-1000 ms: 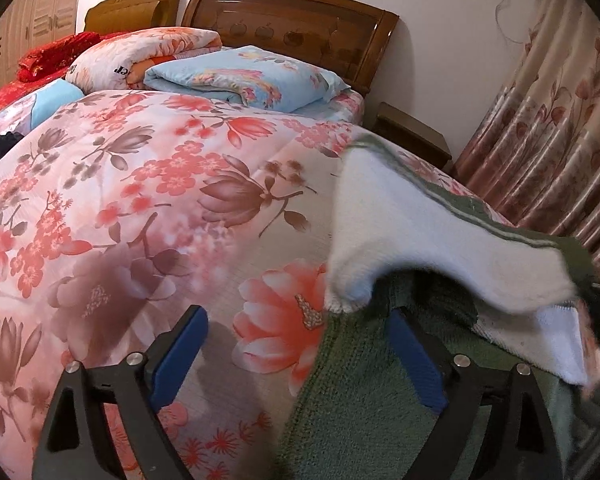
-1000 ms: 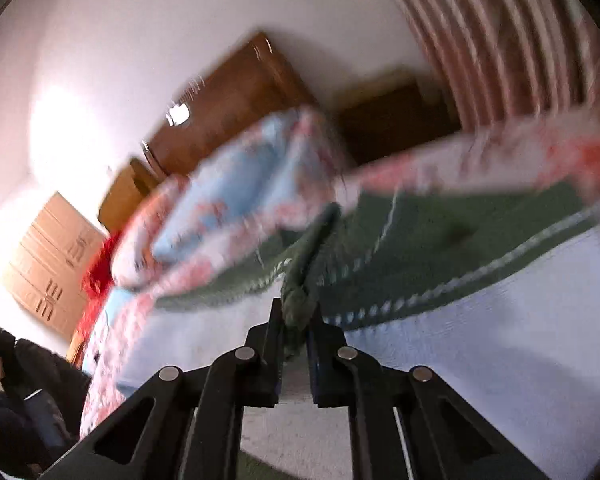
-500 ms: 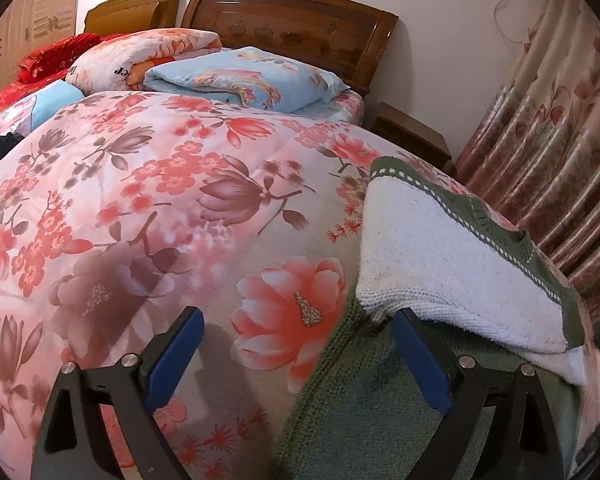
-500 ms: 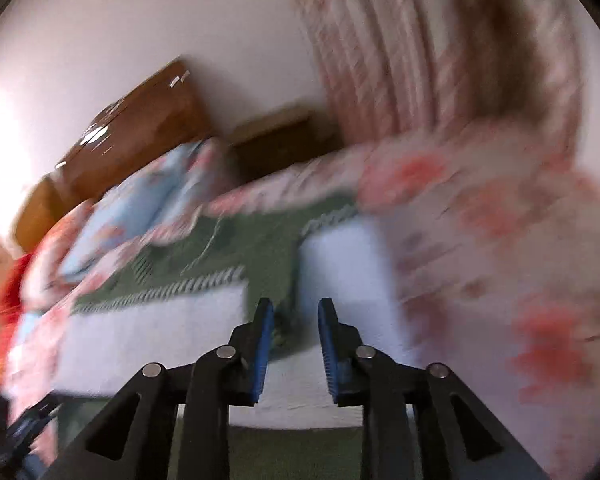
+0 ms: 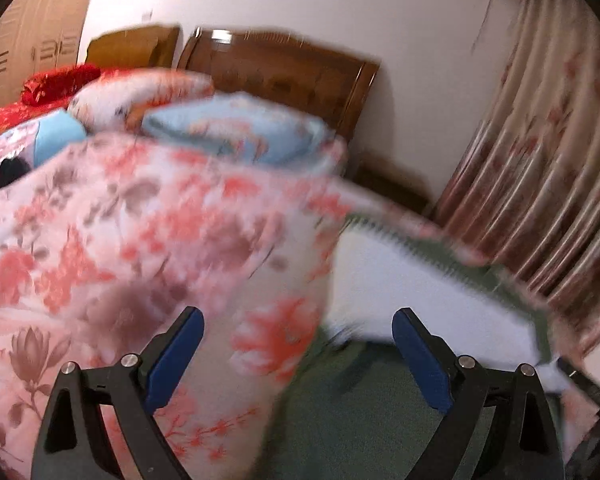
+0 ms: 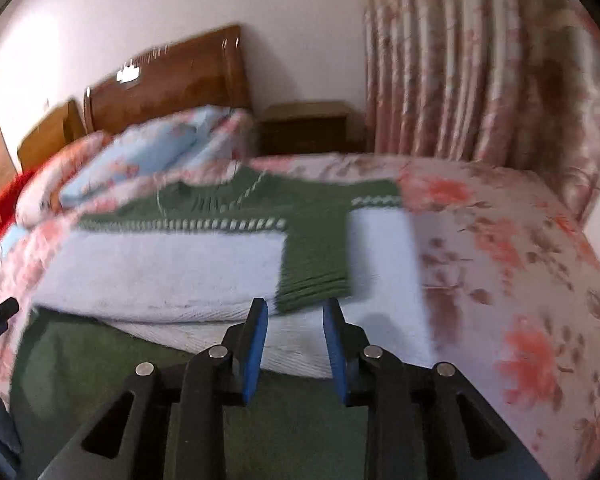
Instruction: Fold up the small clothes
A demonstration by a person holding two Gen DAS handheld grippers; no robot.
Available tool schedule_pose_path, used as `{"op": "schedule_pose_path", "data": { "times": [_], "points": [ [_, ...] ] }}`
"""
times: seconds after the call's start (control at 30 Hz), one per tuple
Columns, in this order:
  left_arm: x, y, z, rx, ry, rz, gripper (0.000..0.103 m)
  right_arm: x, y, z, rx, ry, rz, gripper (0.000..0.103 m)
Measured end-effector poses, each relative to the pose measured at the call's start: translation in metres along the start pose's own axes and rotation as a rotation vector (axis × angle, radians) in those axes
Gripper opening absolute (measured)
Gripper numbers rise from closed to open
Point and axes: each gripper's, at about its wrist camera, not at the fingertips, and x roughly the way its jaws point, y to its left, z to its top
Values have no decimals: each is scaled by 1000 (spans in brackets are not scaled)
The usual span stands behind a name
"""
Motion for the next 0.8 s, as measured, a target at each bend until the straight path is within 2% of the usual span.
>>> {"op": "schedule_pose_path", "data": {
  "times": [0.07, 0.13, 0.23, 0.33, 0.37, 0.4, 0.43, 0.6, 0.73, 0.8],
  "points": [
    [4, -26, 15, 52, 14, -53, 103, -6, -3, 5, 7, -19, 2, 29],
    [26, -50, 26, 107, 92, -88, 103, -1, 3, 13, -6, -18, 2, 29],
    [67, -75, 34, 136, 182, -94, 103, 12, 11, 22, -44, 6, 6, 29],
    [107, -81, 23, 165, 290, -81, 103, 29, 19, 26, -95, 57, -11, 29],
    [117, -82, 14, 219, 292, -40, 103, 42, 20, 21, -117, 92, -16, 30],
    [117, -87, 7, 286, 258, 2, 103, 48, 21, 17, -139, 98, -30, 30],
    [121, -91, 5, 323, 282, 24, 103, 47, 23, 13, -170, 51, -25, 31],
    [116, -84, 7, 290, 266, 5, 103, 47, 10, 14, -117, 50, 42, 31],
    [58, -72, 7, 311, 142, -49, 103, 21, -4, 12, -24, 57, 78, 31],
    [36, -66, -1, 351, 143, -59, 103, -3, -10, 2, -17, 38, 129, 31]
  ]
}}
